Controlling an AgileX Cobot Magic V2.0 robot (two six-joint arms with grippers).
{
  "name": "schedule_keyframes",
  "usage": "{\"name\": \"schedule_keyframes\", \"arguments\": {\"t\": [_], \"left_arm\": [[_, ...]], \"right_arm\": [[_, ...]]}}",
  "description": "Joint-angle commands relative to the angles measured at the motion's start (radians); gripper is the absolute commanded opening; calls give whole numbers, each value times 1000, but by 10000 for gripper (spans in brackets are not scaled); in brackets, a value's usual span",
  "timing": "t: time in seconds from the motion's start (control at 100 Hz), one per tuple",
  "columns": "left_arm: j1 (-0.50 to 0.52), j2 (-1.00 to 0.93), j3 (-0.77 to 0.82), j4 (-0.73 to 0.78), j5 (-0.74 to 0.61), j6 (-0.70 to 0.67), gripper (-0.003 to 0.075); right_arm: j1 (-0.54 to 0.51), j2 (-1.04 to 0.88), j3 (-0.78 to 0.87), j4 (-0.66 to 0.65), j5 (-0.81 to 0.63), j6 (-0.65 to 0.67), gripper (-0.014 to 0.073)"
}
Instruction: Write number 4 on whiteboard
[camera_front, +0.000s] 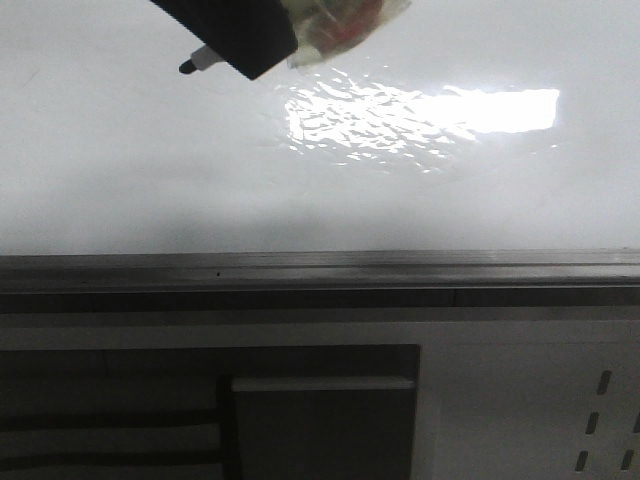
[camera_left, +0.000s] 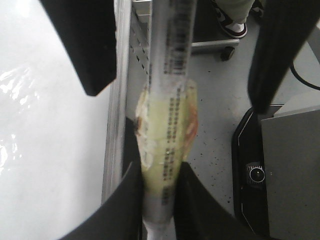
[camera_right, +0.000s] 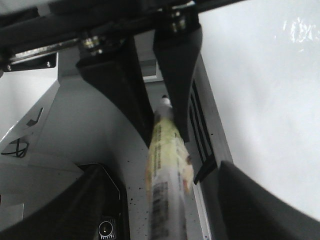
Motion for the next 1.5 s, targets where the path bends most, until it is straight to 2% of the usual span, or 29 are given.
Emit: {"name": "schedule_keyframes", "arguments": {"t": [0.0,0.09,0.3,0.6,0.68,0.8,0.9,0.98,1.12,1.18,1.26,1.37,1.49], "left_arm": [[-8,-25,-31,-33,-49,4,-20],[-8,-25,-31,-33,-49,4,-20],[-8,-25,-31,-33,-51,4,-20],[-8,-25,-31,-33,-51,4,-20],[-8,-25,-31,-33,-51,4,-20],[-8,-25,-31,-33,-51,4,-20],[-8,-25,-31,-33,-51,4,-14],[-8,-25,-31,-33,-51,4,45],[-4,-30,-33,-13,-59,-1,251],[-2,-45,-33,21,-76,-62,286],[17,-84,-33,81,-105,-184,281],[75,-160,-18,80,-104,-245,281],[173,-262,60,78,-115,-295,281]], "right_arm": [[3,-14,-33,60,-32,-22,436],[3,-14,-33,58,-32,-24,426],[3,-11,-33,42,-27,-24,267],[3,-11,-33,9,-25,-24,247],[3,-11,-33,9,-25,-24,184],[3,-11,-33,9,-24,-24,44],[3,-11,-33,9,-20,-24,-28],[3,-11,-33,9,-20,-24,-57],[3,-14,-33,-2,-20,-24,-56],[-1,-23,-33,-29,-20,-16,-54],[-1,-49,-33,-108,-44,68,-54],[-1,-112,-33,-265,-87,229,-54],[-1,-195,-21,-476,-90,503,-54]]}}
